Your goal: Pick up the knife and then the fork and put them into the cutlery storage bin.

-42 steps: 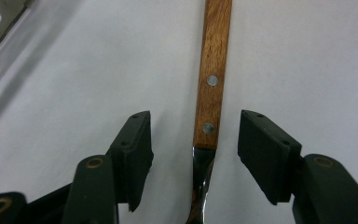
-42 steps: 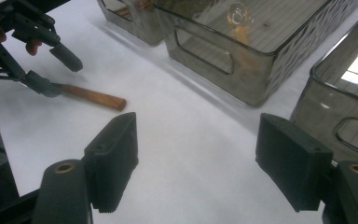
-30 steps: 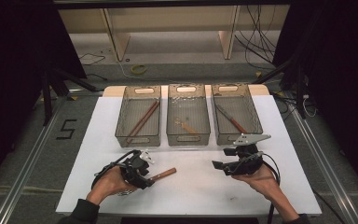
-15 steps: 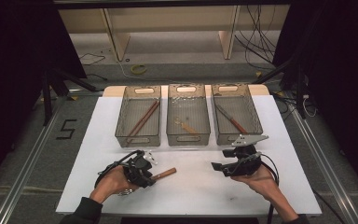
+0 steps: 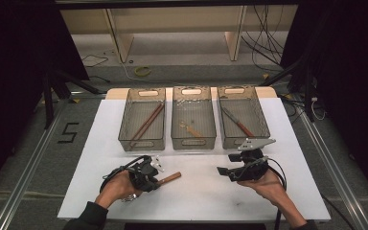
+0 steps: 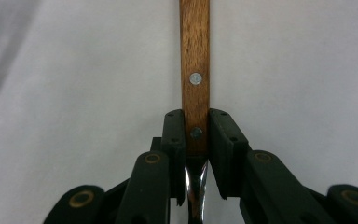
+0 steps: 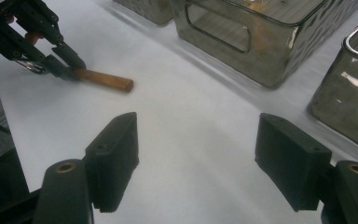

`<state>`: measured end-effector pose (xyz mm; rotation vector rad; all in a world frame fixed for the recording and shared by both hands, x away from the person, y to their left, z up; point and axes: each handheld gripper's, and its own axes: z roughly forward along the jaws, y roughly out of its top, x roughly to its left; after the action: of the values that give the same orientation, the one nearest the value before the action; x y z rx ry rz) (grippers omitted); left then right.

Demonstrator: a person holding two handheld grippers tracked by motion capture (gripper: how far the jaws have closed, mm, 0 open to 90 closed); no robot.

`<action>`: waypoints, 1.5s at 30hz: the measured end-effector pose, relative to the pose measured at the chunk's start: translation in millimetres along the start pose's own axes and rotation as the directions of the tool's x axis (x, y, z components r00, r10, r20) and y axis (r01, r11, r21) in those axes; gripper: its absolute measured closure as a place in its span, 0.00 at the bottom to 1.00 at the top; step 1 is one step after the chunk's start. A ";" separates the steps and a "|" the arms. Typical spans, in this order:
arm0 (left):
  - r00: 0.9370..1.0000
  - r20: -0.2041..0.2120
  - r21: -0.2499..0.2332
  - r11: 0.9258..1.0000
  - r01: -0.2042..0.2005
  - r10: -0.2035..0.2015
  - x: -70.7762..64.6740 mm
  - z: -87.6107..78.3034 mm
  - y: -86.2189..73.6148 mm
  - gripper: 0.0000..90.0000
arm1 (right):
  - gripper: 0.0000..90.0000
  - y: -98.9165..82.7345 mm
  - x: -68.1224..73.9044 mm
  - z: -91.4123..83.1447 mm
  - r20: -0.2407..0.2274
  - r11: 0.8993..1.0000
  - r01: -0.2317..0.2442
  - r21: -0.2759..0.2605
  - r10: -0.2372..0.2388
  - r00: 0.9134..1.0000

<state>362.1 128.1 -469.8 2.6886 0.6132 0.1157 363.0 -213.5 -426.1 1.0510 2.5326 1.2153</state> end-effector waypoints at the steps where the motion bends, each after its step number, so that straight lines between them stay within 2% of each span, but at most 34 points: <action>1: 1.000 0.004 -0.003 1.000 -0.008 0.008 -1.5 -0.4 0.8 0.85 | 0.34 0.0 0.1 0.0 0.000 1.000 0.000 -0.001 0.000 1.000; 9: 0.998 0.015 -0.029 0.998 -0.061 0.062 -12.0 -6.9 10.8 0.85 | 0.35 3.1 6.9 4.0 -0.032 1.000 0.016 -0.002 -0.016 0.999; 12: 0.997 0.019 -0.048 0.996 -0.076 0.077 -17.0 -10.1 15.9 0.85 | 0.35 7.1 14.4 9.4 -0.057 0.999 0.045 0.001 -0.045 0.997; 14: 0.995 0.025 -0.050 0.994 -0.100 0.102 -19.9 -13.6 19.5 0.85 | 0.35 9.9 21.2 13.9 -0.080 0.998 0.067 0.006 -0.066 0.995; 18: 0.989 0.028 -0.064 0.988 -0.142 0.144 -29.4 -18.4 27.6 0.85 | 0.35 14.3 36.6 22.8 -0.120 0.989 0.144 0.017 -0.141 0.983; 21: 0.984 0.033 -0.069 0.982 -0.174 0.176 -37.7 -19.7 33.7 0.85 | 0.35 16.0 45.5 30.2 -0.151 0.979 0.203 0.025 -0.197 0.969; 23: 0.979 0.033 -0.070 0.977 -0.200 0.202 -42.7 -20.4 37.1 0.85 | 0.35 16.4 50.9 35.6 -0.174 0.968 0.247 0.037 -0.237 0.956; 24: 0.978 0.036 -0.076 0.976 -0.204 0.207 -45.3 -20.7 38.4 0.85 | 0.35 16.2 53.6 38.2 -0.187 0.962 0.271 0.046 -0.258 0.948; 25: 0.973 0.039 -0.065 0.972 -0.226 0.229 -47.0 -21.7 39.8 0.85 | 0.35 16.0 55.9 40.7 -0.202 0.954 0.294 0.053 -0.279 0.939; 28: 0.965 0.041 -0.067 0.965 -0.255 0.258 -53.7 -22.7 43.6 0.85 | 0.37 14.4 63.8 47.3 -0.236 0.936 0.344 0.075 -0.319 0.918; 31: 0.959 0.044 -0.063 0.958 -0.278 0.281 -58.4 -23.4 46.6 0.85 | 0.39 12.5 69.4 52.7 -0.262 0.908 0.410 0.093 -0.375 0.889; 34: 0.954 0.044 -0.075 0.953 -0.293 0.296 -61.4 -23.5 47.9 0.85 | 0.44 10.0 74.8 55.7 -0.268 0.883 0.457 0.108 -0.417 0.868; 37: 0.952 0.050 -0.078 0.951 -0.298 0.302 -62.9 -22.3 47.6 0.85 | 0.50 8.1 78.3 57.0 -0.278 0.863 0.490 0.122 -0.444 0.852; 39: 0.946 0.055 -0.068 0.947 -0.315 0.319 -62.9 -22.3 47.9 0.85 | 0.54 7.0 79.9 57.4 -0.270 0.847 0.518 0.121 -0.475 0.838; 40: 0.949 0.054 -0.080 0.949 -0.306 0.310 -64.5 -21.5 47.6 0.85 | 0.56 6.3 80.7 57.4 -0.270 0.843 0.522 0.129 -0.477 0.837; 41: 0.950 0.055 -0.083 0.949 -0.303 0.308 -65.0 -21.6 47.9 0.85 | 0.58 5.9 81.0 57.9 -0.276 0.839 0.530 0.126 -0.483 0.831; 42: 0.947 0.062 -0.078 0.947 -0.311 0.316 -65.3 -21.7 48.1 0.85 | 0.59 5.5 81.6 57.9 -0.280 0.834 0.537 0.128 -0.490 0.826; 45: 0.946 0.060 -0.082 0.946 -0.314 0.319 -66.3 -21.4 48.3 0.85 | 0.65 4.5 83.8 58.0 -0.288 0.826 0.551 0.121 -0.502 0.816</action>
<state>318.3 66.6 -431.3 2.6867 0.1463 0.1222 326.2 -120.8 -447.6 0.1679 2.8908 0.9854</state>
